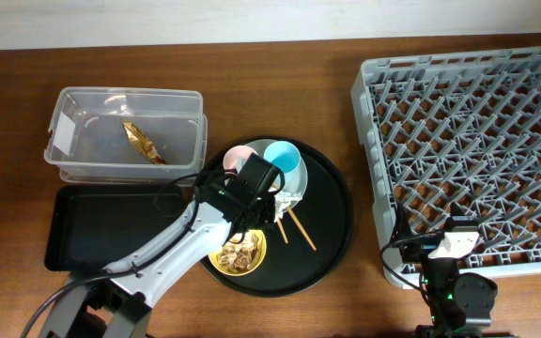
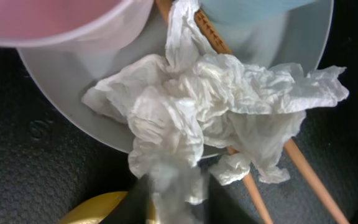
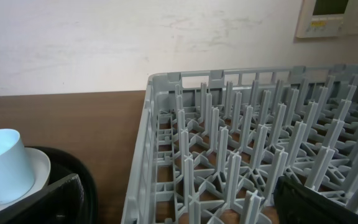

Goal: Sort waste into correct bins and load items into the dishwasher rack
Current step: 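Reach the left gripper to the crumpled tissue on the plate, then grasp tissue with the left gripper and drop it into the bin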

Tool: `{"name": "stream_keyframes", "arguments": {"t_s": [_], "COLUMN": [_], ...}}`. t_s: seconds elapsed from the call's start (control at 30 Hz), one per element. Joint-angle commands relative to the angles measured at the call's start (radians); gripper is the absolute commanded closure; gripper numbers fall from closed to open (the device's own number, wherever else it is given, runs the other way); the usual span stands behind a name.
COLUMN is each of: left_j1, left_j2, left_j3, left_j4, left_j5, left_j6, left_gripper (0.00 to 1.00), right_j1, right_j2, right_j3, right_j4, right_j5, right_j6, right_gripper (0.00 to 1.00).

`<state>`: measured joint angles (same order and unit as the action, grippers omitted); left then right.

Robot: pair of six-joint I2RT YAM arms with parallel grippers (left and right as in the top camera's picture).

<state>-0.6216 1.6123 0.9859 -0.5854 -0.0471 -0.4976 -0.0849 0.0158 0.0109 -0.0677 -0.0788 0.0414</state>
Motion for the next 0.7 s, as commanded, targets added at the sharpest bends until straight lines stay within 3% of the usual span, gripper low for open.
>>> {"name": "stream_keyframes", "arguments": {"t_s": [0.0,0.37,0.67], "left_j1": [-0.004,-0.004,-0.002], "left_j2": [0.010,-0.057,-0.156], "left_j3": [0.010,0.135,0.227], "left_j4": [0.002,-0.130,-0.212], "left_j5": [-0.029,-0.036,-0.192], "left_j6": [-0.002,0.040,0.058], "left_gripper": [1.00,1.00,1.00], "right_j1": [-0.006,-0.006,-0.006], "right_j2": [-0.005,-0.005,-0.005], "right_j3": [-0.005,-0.005,-0.005], "right_j4": [-0.005,-0.005,-0.005], "right_j5": [0.005,0.005,0.005], "right_j6": [0.000,0.000,0.000], "right_gripper": [0.01,0.01,0.01]}}
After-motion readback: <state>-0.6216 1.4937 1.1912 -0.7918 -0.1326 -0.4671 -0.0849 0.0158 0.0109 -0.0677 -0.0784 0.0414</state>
